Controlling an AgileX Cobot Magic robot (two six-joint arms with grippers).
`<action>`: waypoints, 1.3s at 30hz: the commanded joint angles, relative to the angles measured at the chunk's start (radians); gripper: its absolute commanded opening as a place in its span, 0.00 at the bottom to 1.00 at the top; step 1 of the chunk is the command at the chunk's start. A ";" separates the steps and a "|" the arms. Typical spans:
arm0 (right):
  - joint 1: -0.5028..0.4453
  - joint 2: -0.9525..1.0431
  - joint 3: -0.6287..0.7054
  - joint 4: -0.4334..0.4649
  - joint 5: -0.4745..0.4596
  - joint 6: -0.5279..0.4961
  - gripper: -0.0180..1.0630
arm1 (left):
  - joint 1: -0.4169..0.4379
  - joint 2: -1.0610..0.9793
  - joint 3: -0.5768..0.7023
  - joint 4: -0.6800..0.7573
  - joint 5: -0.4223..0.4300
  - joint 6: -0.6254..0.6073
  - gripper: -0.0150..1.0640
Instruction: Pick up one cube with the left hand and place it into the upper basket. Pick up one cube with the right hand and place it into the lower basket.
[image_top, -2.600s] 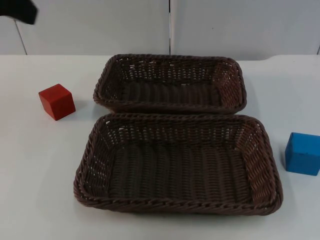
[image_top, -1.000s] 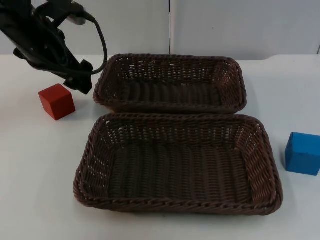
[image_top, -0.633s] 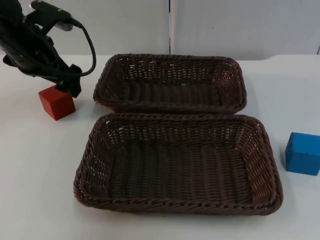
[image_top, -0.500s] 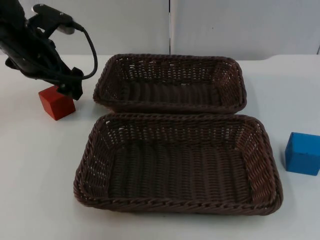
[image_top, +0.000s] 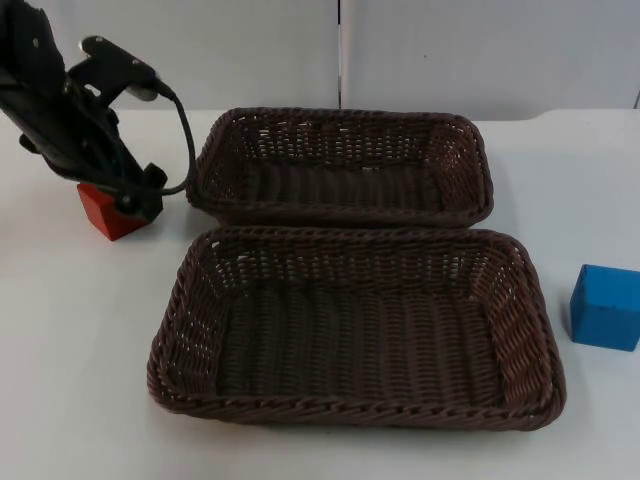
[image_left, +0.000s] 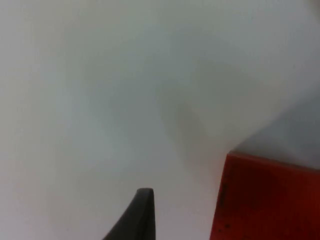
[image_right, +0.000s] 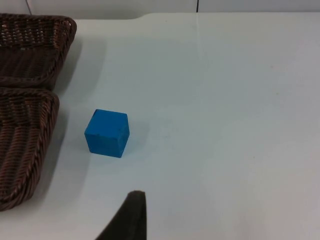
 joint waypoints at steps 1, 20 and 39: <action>-0.006 -0.003 0.002 -0.002 -0.008 -0.006 0.99 | 0.009 0.016 -0.005 0.013 -0.017 -0.008 0.99; -0.006 -0.003 0.002 -0.002 -0.008 -0.006 0.99 | 0.032 0.044 -0.005 0.013 -0.050 -0.013 0.99; -0.006 -0.003 0.002 -0.002 -0.008 -0.006 0.99 | 0.032 0.002 -0.005 -0.039 0.007 -0.013 0.01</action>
